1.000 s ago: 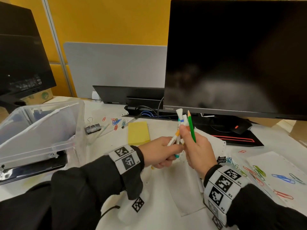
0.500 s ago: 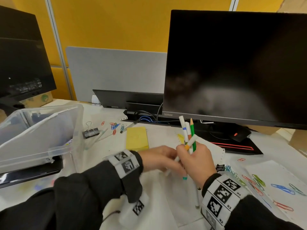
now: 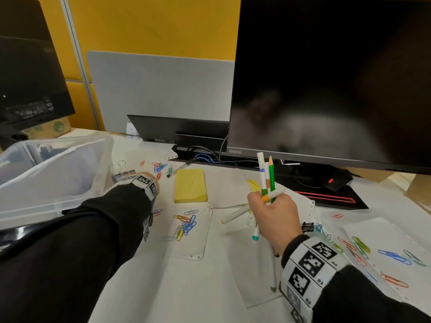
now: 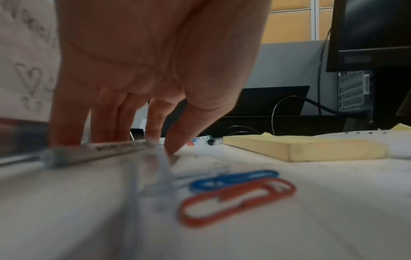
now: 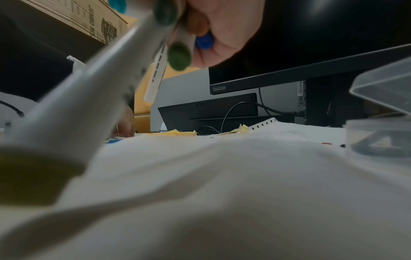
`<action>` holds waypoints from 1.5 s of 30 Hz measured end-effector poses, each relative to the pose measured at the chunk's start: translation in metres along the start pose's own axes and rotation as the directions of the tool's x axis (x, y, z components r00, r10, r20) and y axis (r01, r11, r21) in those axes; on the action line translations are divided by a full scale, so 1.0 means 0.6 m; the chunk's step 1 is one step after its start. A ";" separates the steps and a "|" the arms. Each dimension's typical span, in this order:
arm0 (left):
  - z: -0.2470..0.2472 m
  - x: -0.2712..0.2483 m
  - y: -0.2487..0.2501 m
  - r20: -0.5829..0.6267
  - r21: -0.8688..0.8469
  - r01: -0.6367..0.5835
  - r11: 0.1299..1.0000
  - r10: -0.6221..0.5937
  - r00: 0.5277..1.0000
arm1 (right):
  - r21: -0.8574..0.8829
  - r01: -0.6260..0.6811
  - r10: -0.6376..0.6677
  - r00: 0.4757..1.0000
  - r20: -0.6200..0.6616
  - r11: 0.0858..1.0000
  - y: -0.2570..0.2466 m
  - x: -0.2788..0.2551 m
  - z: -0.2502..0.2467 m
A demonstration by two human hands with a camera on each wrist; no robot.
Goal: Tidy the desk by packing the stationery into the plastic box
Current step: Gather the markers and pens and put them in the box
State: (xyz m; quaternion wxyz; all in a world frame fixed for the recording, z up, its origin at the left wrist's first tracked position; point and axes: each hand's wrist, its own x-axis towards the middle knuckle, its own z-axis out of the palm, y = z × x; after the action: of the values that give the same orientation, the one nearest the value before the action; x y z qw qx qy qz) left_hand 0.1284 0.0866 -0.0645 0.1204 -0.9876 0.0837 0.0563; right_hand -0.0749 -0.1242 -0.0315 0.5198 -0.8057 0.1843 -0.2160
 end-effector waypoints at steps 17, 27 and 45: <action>-0.055 0.055 0.100 -0.069 -0.301 -0.071 0.951 0.052 0.996 | -0.047 0.066 -0.067 0.997 -0.036 0.997 0.003 0.007 0.009; -0.046 0.078 0.099 -0.006 -0.185 -0.030 0.982 0.029 1.000 | -0.063 0.068 -0.070 0.997 -0.025 0.996 0.008 0.011 0.010; -0.029 0.029 0.062 -0.133 -0.147 -0.016 0.989 -0.004 0.991 | -0.053 0.098 -0.098 0.995 0.003 0.994 0.008 0.010 0.008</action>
State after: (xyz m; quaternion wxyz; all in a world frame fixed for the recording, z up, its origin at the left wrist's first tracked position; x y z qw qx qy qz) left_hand 0.1403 0.0439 -0.0587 0.0407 -0.9951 0.0902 -0.0030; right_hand -0.0675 -0.1254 -0.0369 0.4869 -0.8275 0.1501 -0.2360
